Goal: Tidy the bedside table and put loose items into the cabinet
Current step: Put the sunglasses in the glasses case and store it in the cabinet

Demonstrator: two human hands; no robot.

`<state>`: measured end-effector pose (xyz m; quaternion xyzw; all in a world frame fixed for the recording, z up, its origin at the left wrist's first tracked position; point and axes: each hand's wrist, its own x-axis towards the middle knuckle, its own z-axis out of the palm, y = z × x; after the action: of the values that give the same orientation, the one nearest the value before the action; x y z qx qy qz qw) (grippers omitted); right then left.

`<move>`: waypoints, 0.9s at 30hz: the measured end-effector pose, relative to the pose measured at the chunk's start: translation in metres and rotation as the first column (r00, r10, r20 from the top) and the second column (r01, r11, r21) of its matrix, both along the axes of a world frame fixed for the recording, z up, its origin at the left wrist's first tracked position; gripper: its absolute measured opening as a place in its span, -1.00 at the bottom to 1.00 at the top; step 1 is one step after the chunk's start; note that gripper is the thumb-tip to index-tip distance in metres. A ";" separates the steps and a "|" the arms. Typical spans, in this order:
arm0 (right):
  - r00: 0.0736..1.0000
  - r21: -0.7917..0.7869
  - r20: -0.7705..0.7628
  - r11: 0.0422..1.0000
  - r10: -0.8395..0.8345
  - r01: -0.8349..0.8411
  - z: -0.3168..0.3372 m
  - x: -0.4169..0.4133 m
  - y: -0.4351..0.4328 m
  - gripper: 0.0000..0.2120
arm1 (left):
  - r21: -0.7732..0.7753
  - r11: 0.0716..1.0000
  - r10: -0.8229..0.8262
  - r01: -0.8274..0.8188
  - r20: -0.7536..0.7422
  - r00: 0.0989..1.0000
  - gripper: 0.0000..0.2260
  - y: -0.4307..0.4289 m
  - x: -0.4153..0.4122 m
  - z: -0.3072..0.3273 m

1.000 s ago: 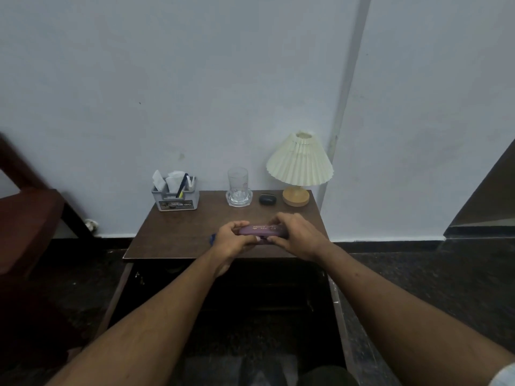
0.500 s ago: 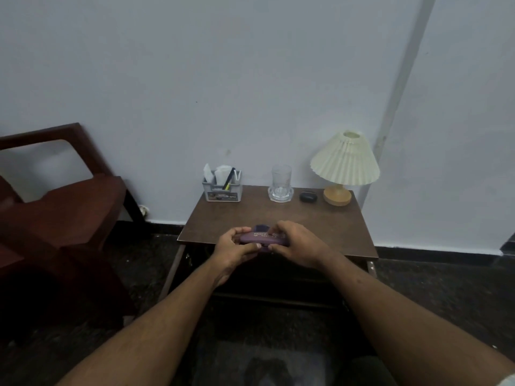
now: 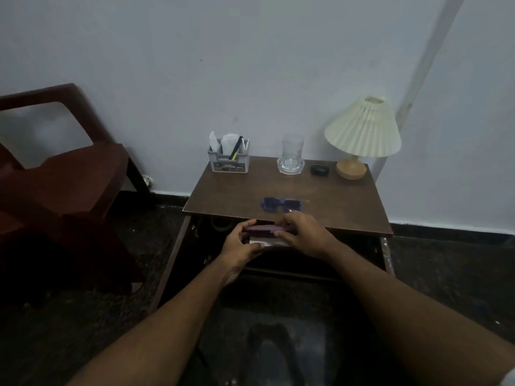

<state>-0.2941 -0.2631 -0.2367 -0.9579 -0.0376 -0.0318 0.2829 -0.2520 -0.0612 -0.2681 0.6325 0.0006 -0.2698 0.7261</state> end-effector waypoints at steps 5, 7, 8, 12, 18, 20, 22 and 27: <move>0.992 0.161 -0.043 0.979 -0.121 0.126 -0.009 0.011 -0.003 -0.89 | 0.019 0.998 -0.066 0.067 -0.012 0.998 -0.16 0.005 -0.002 -0.010; 0.984 0.174 -0.032 0.969 -0.174 0.177 -0.013 0.017 -0.004 -0.88 | 0.019 0.996 -0.083 0.082 0.014 0.996 -0.08 0.005 -0.002 -0.012; 0.979 0.177 -0.027 0.963 -0.200 0.202 -0.015 0.020 -0.004 -0.88 | 0.017 0.996 -0.088 0.088 0.028 0.996 -0.07 0.005 -0.002 -0.013; 0.966 0.161 -0.061 0.953 -0.250 0.257 -0.025 0.031 -0.004 -0.87 | 0.018 0.992 -0.122 0.121 0.045 0.991 -0.12 0.006 -0.001 -0.019; 0.969 0.107 0.044 0.966 -0.242 0.236 -0.023 0.053 -0.006 -0.89 | 0.015 0.996 -0.087 0.086 0.080 0.993 -0.21 0.005 0.005 -0.030; 0.960 0.078 0.100 0.964 -0.262 0.255 -0.018 0.065 -0.011 -0.90 | -0.001 0.996 -0.090 0.090 0.079 0.993 -0.20 0.004 0.009 -0.033; 0.952 0.045 0.112 0.959 -0.284 0.281 -0.013 0.077 -0.016 -0.80 | -0.008 0.995 -0.100 0.101 0.077 0.992 -0.19 0.002 0.012 -0.034; 0.965 -0.086 -0.032 0.963 -0.260 0.256 -0.013 0.098 -0.024 -0.57 | 0.009 0.993 -0.115 0.115 0.042 0.992 -0.21 0.002 0.018 -0.037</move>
<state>-0.1961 -0.2871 -0.2494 -0.9658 0.0923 -0.0461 0.2379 -0.2340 -0.0596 -0.3049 0.6393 -0.0504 -0.2977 0.7072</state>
